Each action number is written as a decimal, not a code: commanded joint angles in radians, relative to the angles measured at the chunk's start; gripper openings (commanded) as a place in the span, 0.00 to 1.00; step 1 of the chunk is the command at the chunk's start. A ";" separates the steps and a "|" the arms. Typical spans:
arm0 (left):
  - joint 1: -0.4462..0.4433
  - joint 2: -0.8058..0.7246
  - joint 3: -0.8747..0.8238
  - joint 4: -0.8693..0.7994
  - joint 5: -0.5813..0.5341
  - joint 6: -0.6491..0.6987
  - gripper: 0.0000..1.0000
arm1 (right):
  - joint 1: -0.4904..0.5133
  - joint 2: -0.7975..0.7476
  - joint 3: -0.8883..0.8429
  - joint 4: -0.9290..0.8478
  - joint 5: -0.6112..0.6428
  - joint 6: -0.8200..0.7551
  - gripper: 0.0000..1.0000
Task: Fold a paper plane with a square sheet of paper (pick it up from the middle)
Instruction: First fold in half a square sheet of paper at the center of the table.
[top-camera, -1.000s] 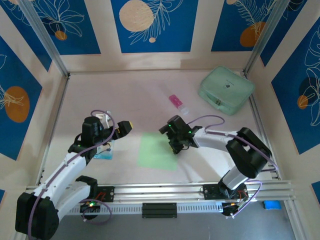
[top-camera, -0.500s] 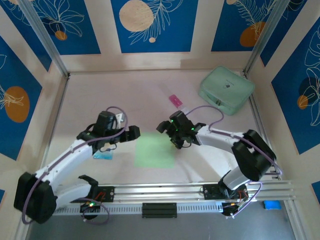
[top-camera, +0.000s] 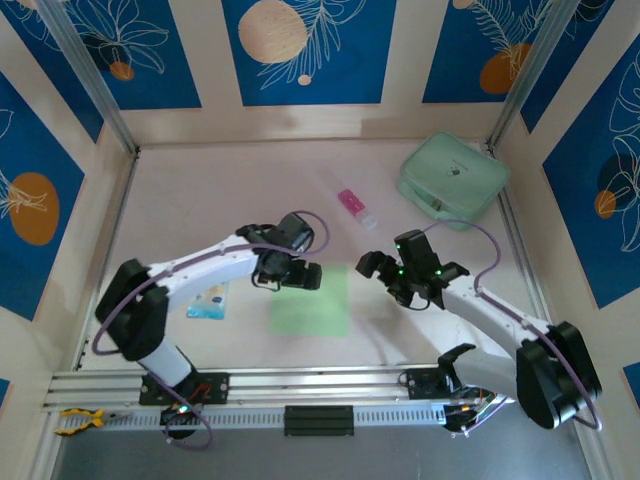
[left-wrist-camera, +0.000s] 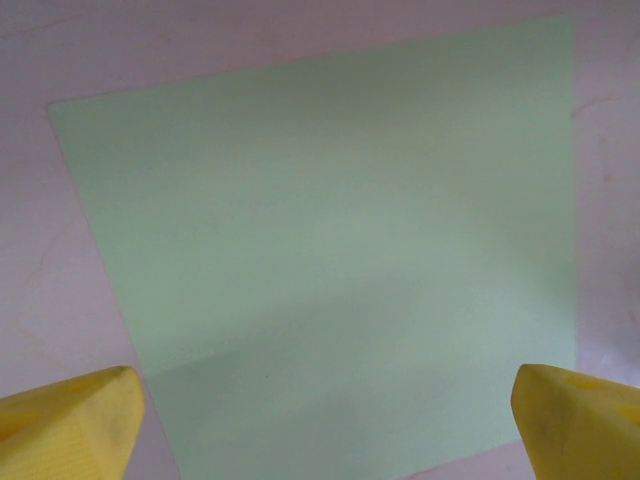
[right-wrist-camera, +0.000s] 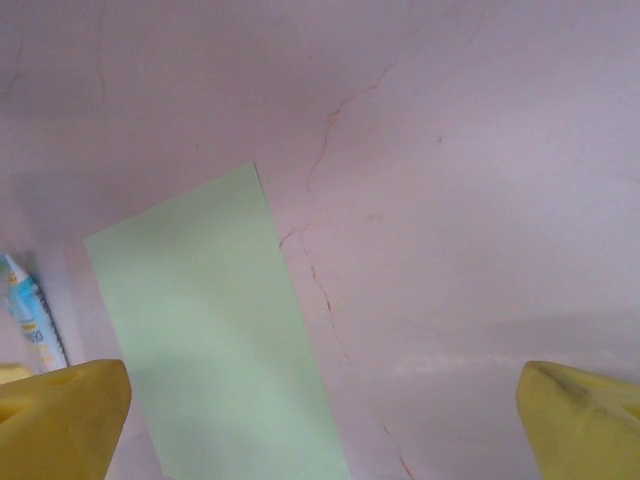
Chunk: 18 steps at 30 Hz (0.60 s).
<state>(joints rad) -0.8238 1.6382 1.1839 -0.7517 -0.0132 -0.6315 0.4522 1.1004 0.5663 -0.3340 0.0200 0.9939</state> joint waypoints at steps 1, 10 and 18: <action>-0.053 0.095 0.116 -0.173 -0.088 -0.073 0.95 | -0.022 -0.061 -0.015 -0.062 -0.060 -0.092 0.99; -0.101 0.252 0.173 -0.165 -0.064 -0.269 0.96 | -0.066 -0.089 -0.027 -0.080 -0.140 -0.161 0.99; -0.102 0.286 0.181 -0.164 -0.071 -0.292 0.96 | -0.087 -0.107 -0.046 -0.057 -0.186 -0.162 0.99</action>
<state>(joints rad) -0.9215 1.9003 1.3556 -0.8833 -0.0727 -0.8906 0.3706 1.0050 0.5301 -0.3862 -0.1215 0.8528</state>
